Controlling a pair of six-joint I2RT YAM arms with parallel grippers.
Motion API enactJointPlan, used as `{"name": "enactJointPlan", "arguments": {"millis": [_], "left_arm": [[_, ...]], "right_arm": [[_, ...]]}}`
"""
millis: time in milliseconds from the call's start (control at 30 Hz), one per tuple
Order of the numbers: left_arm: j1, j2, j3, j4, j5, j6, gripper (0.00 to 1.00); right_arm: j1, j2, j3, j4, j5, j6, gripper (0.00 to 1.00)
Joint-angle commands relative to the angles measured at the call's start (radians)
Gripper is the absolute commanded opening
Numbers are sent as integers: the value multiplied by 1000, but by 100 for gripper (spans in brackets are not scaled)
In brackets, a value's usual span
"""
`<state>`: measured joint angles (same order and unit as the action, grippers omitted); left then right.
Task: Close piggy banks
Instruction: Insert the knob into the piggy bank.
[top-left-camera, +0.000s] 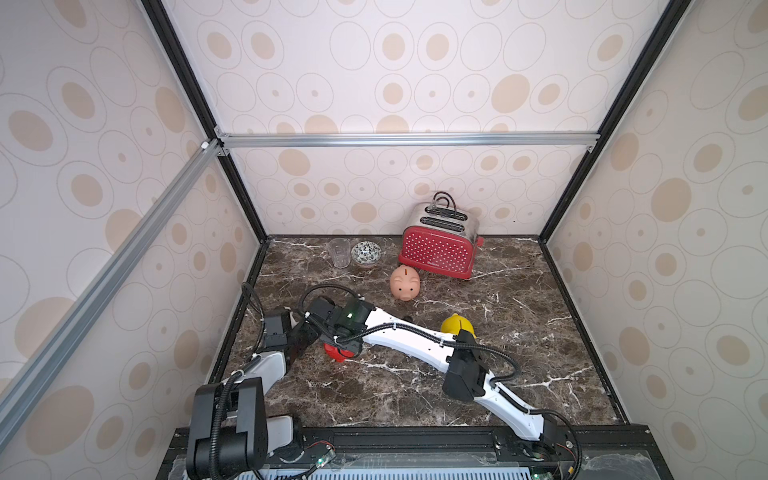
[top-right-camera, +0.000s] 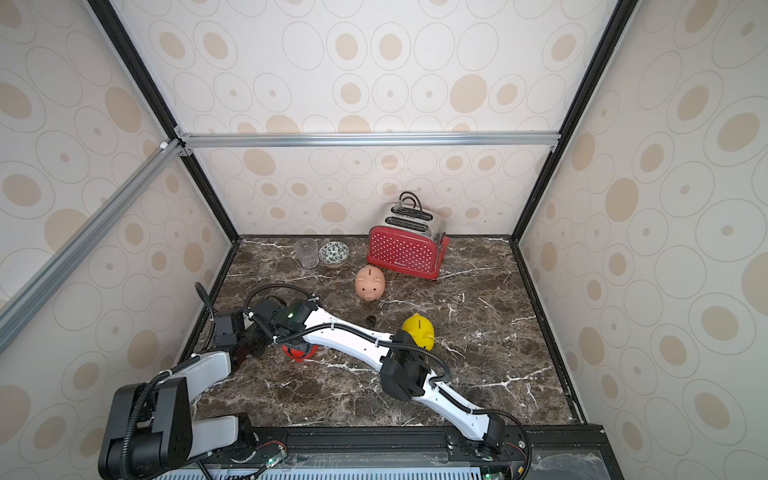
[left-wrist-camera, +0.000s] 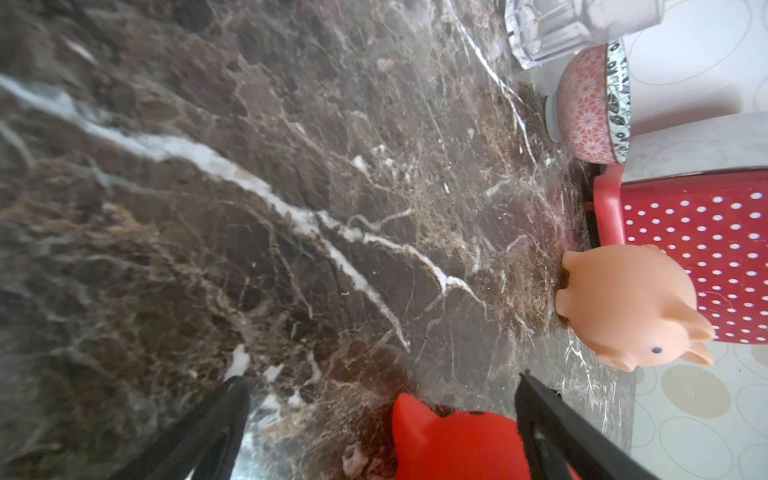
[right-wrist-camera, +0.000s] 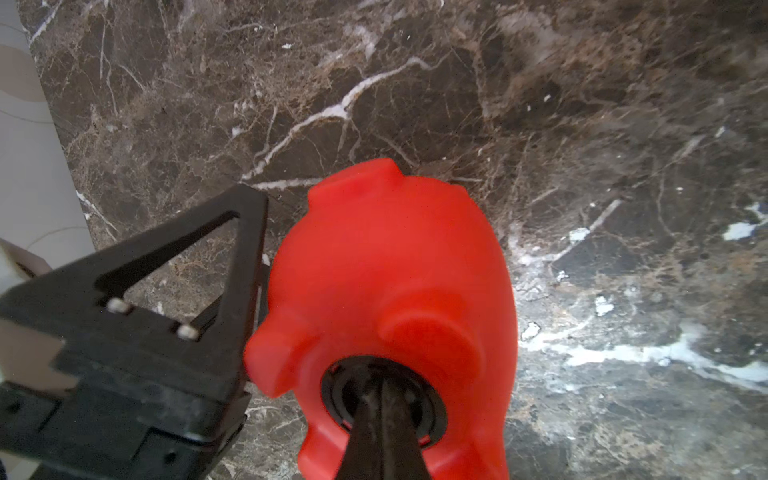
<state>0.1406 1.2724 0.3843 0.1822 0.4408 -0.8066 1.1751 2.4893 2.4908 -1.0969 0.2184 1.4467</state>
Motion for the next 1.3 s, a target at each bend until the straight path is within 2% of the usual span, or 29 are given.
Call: {"name": "enactJointPlan", "arguments": {"millis": [0,467,767,1000,1267], "left_arm": [[7,31,-42,5,35,-9,99],[-5,74,-84,92,131,-62,99],[-25,51,-71,93,143,-84,99],[-26,66,-72,290,191,-136,99],[-1,122,-126,565,257,-206,99]], "right_arm": [[-23,62,-17,-120,7,12,0],[-50,24,-32,-130,4,-38,0],[-65,10,-42,-130,-24,-132,0],[-65,-32,-94,-109,-44,-177,0],[-80,-24,-60,-95,-76,-224,0]]}}
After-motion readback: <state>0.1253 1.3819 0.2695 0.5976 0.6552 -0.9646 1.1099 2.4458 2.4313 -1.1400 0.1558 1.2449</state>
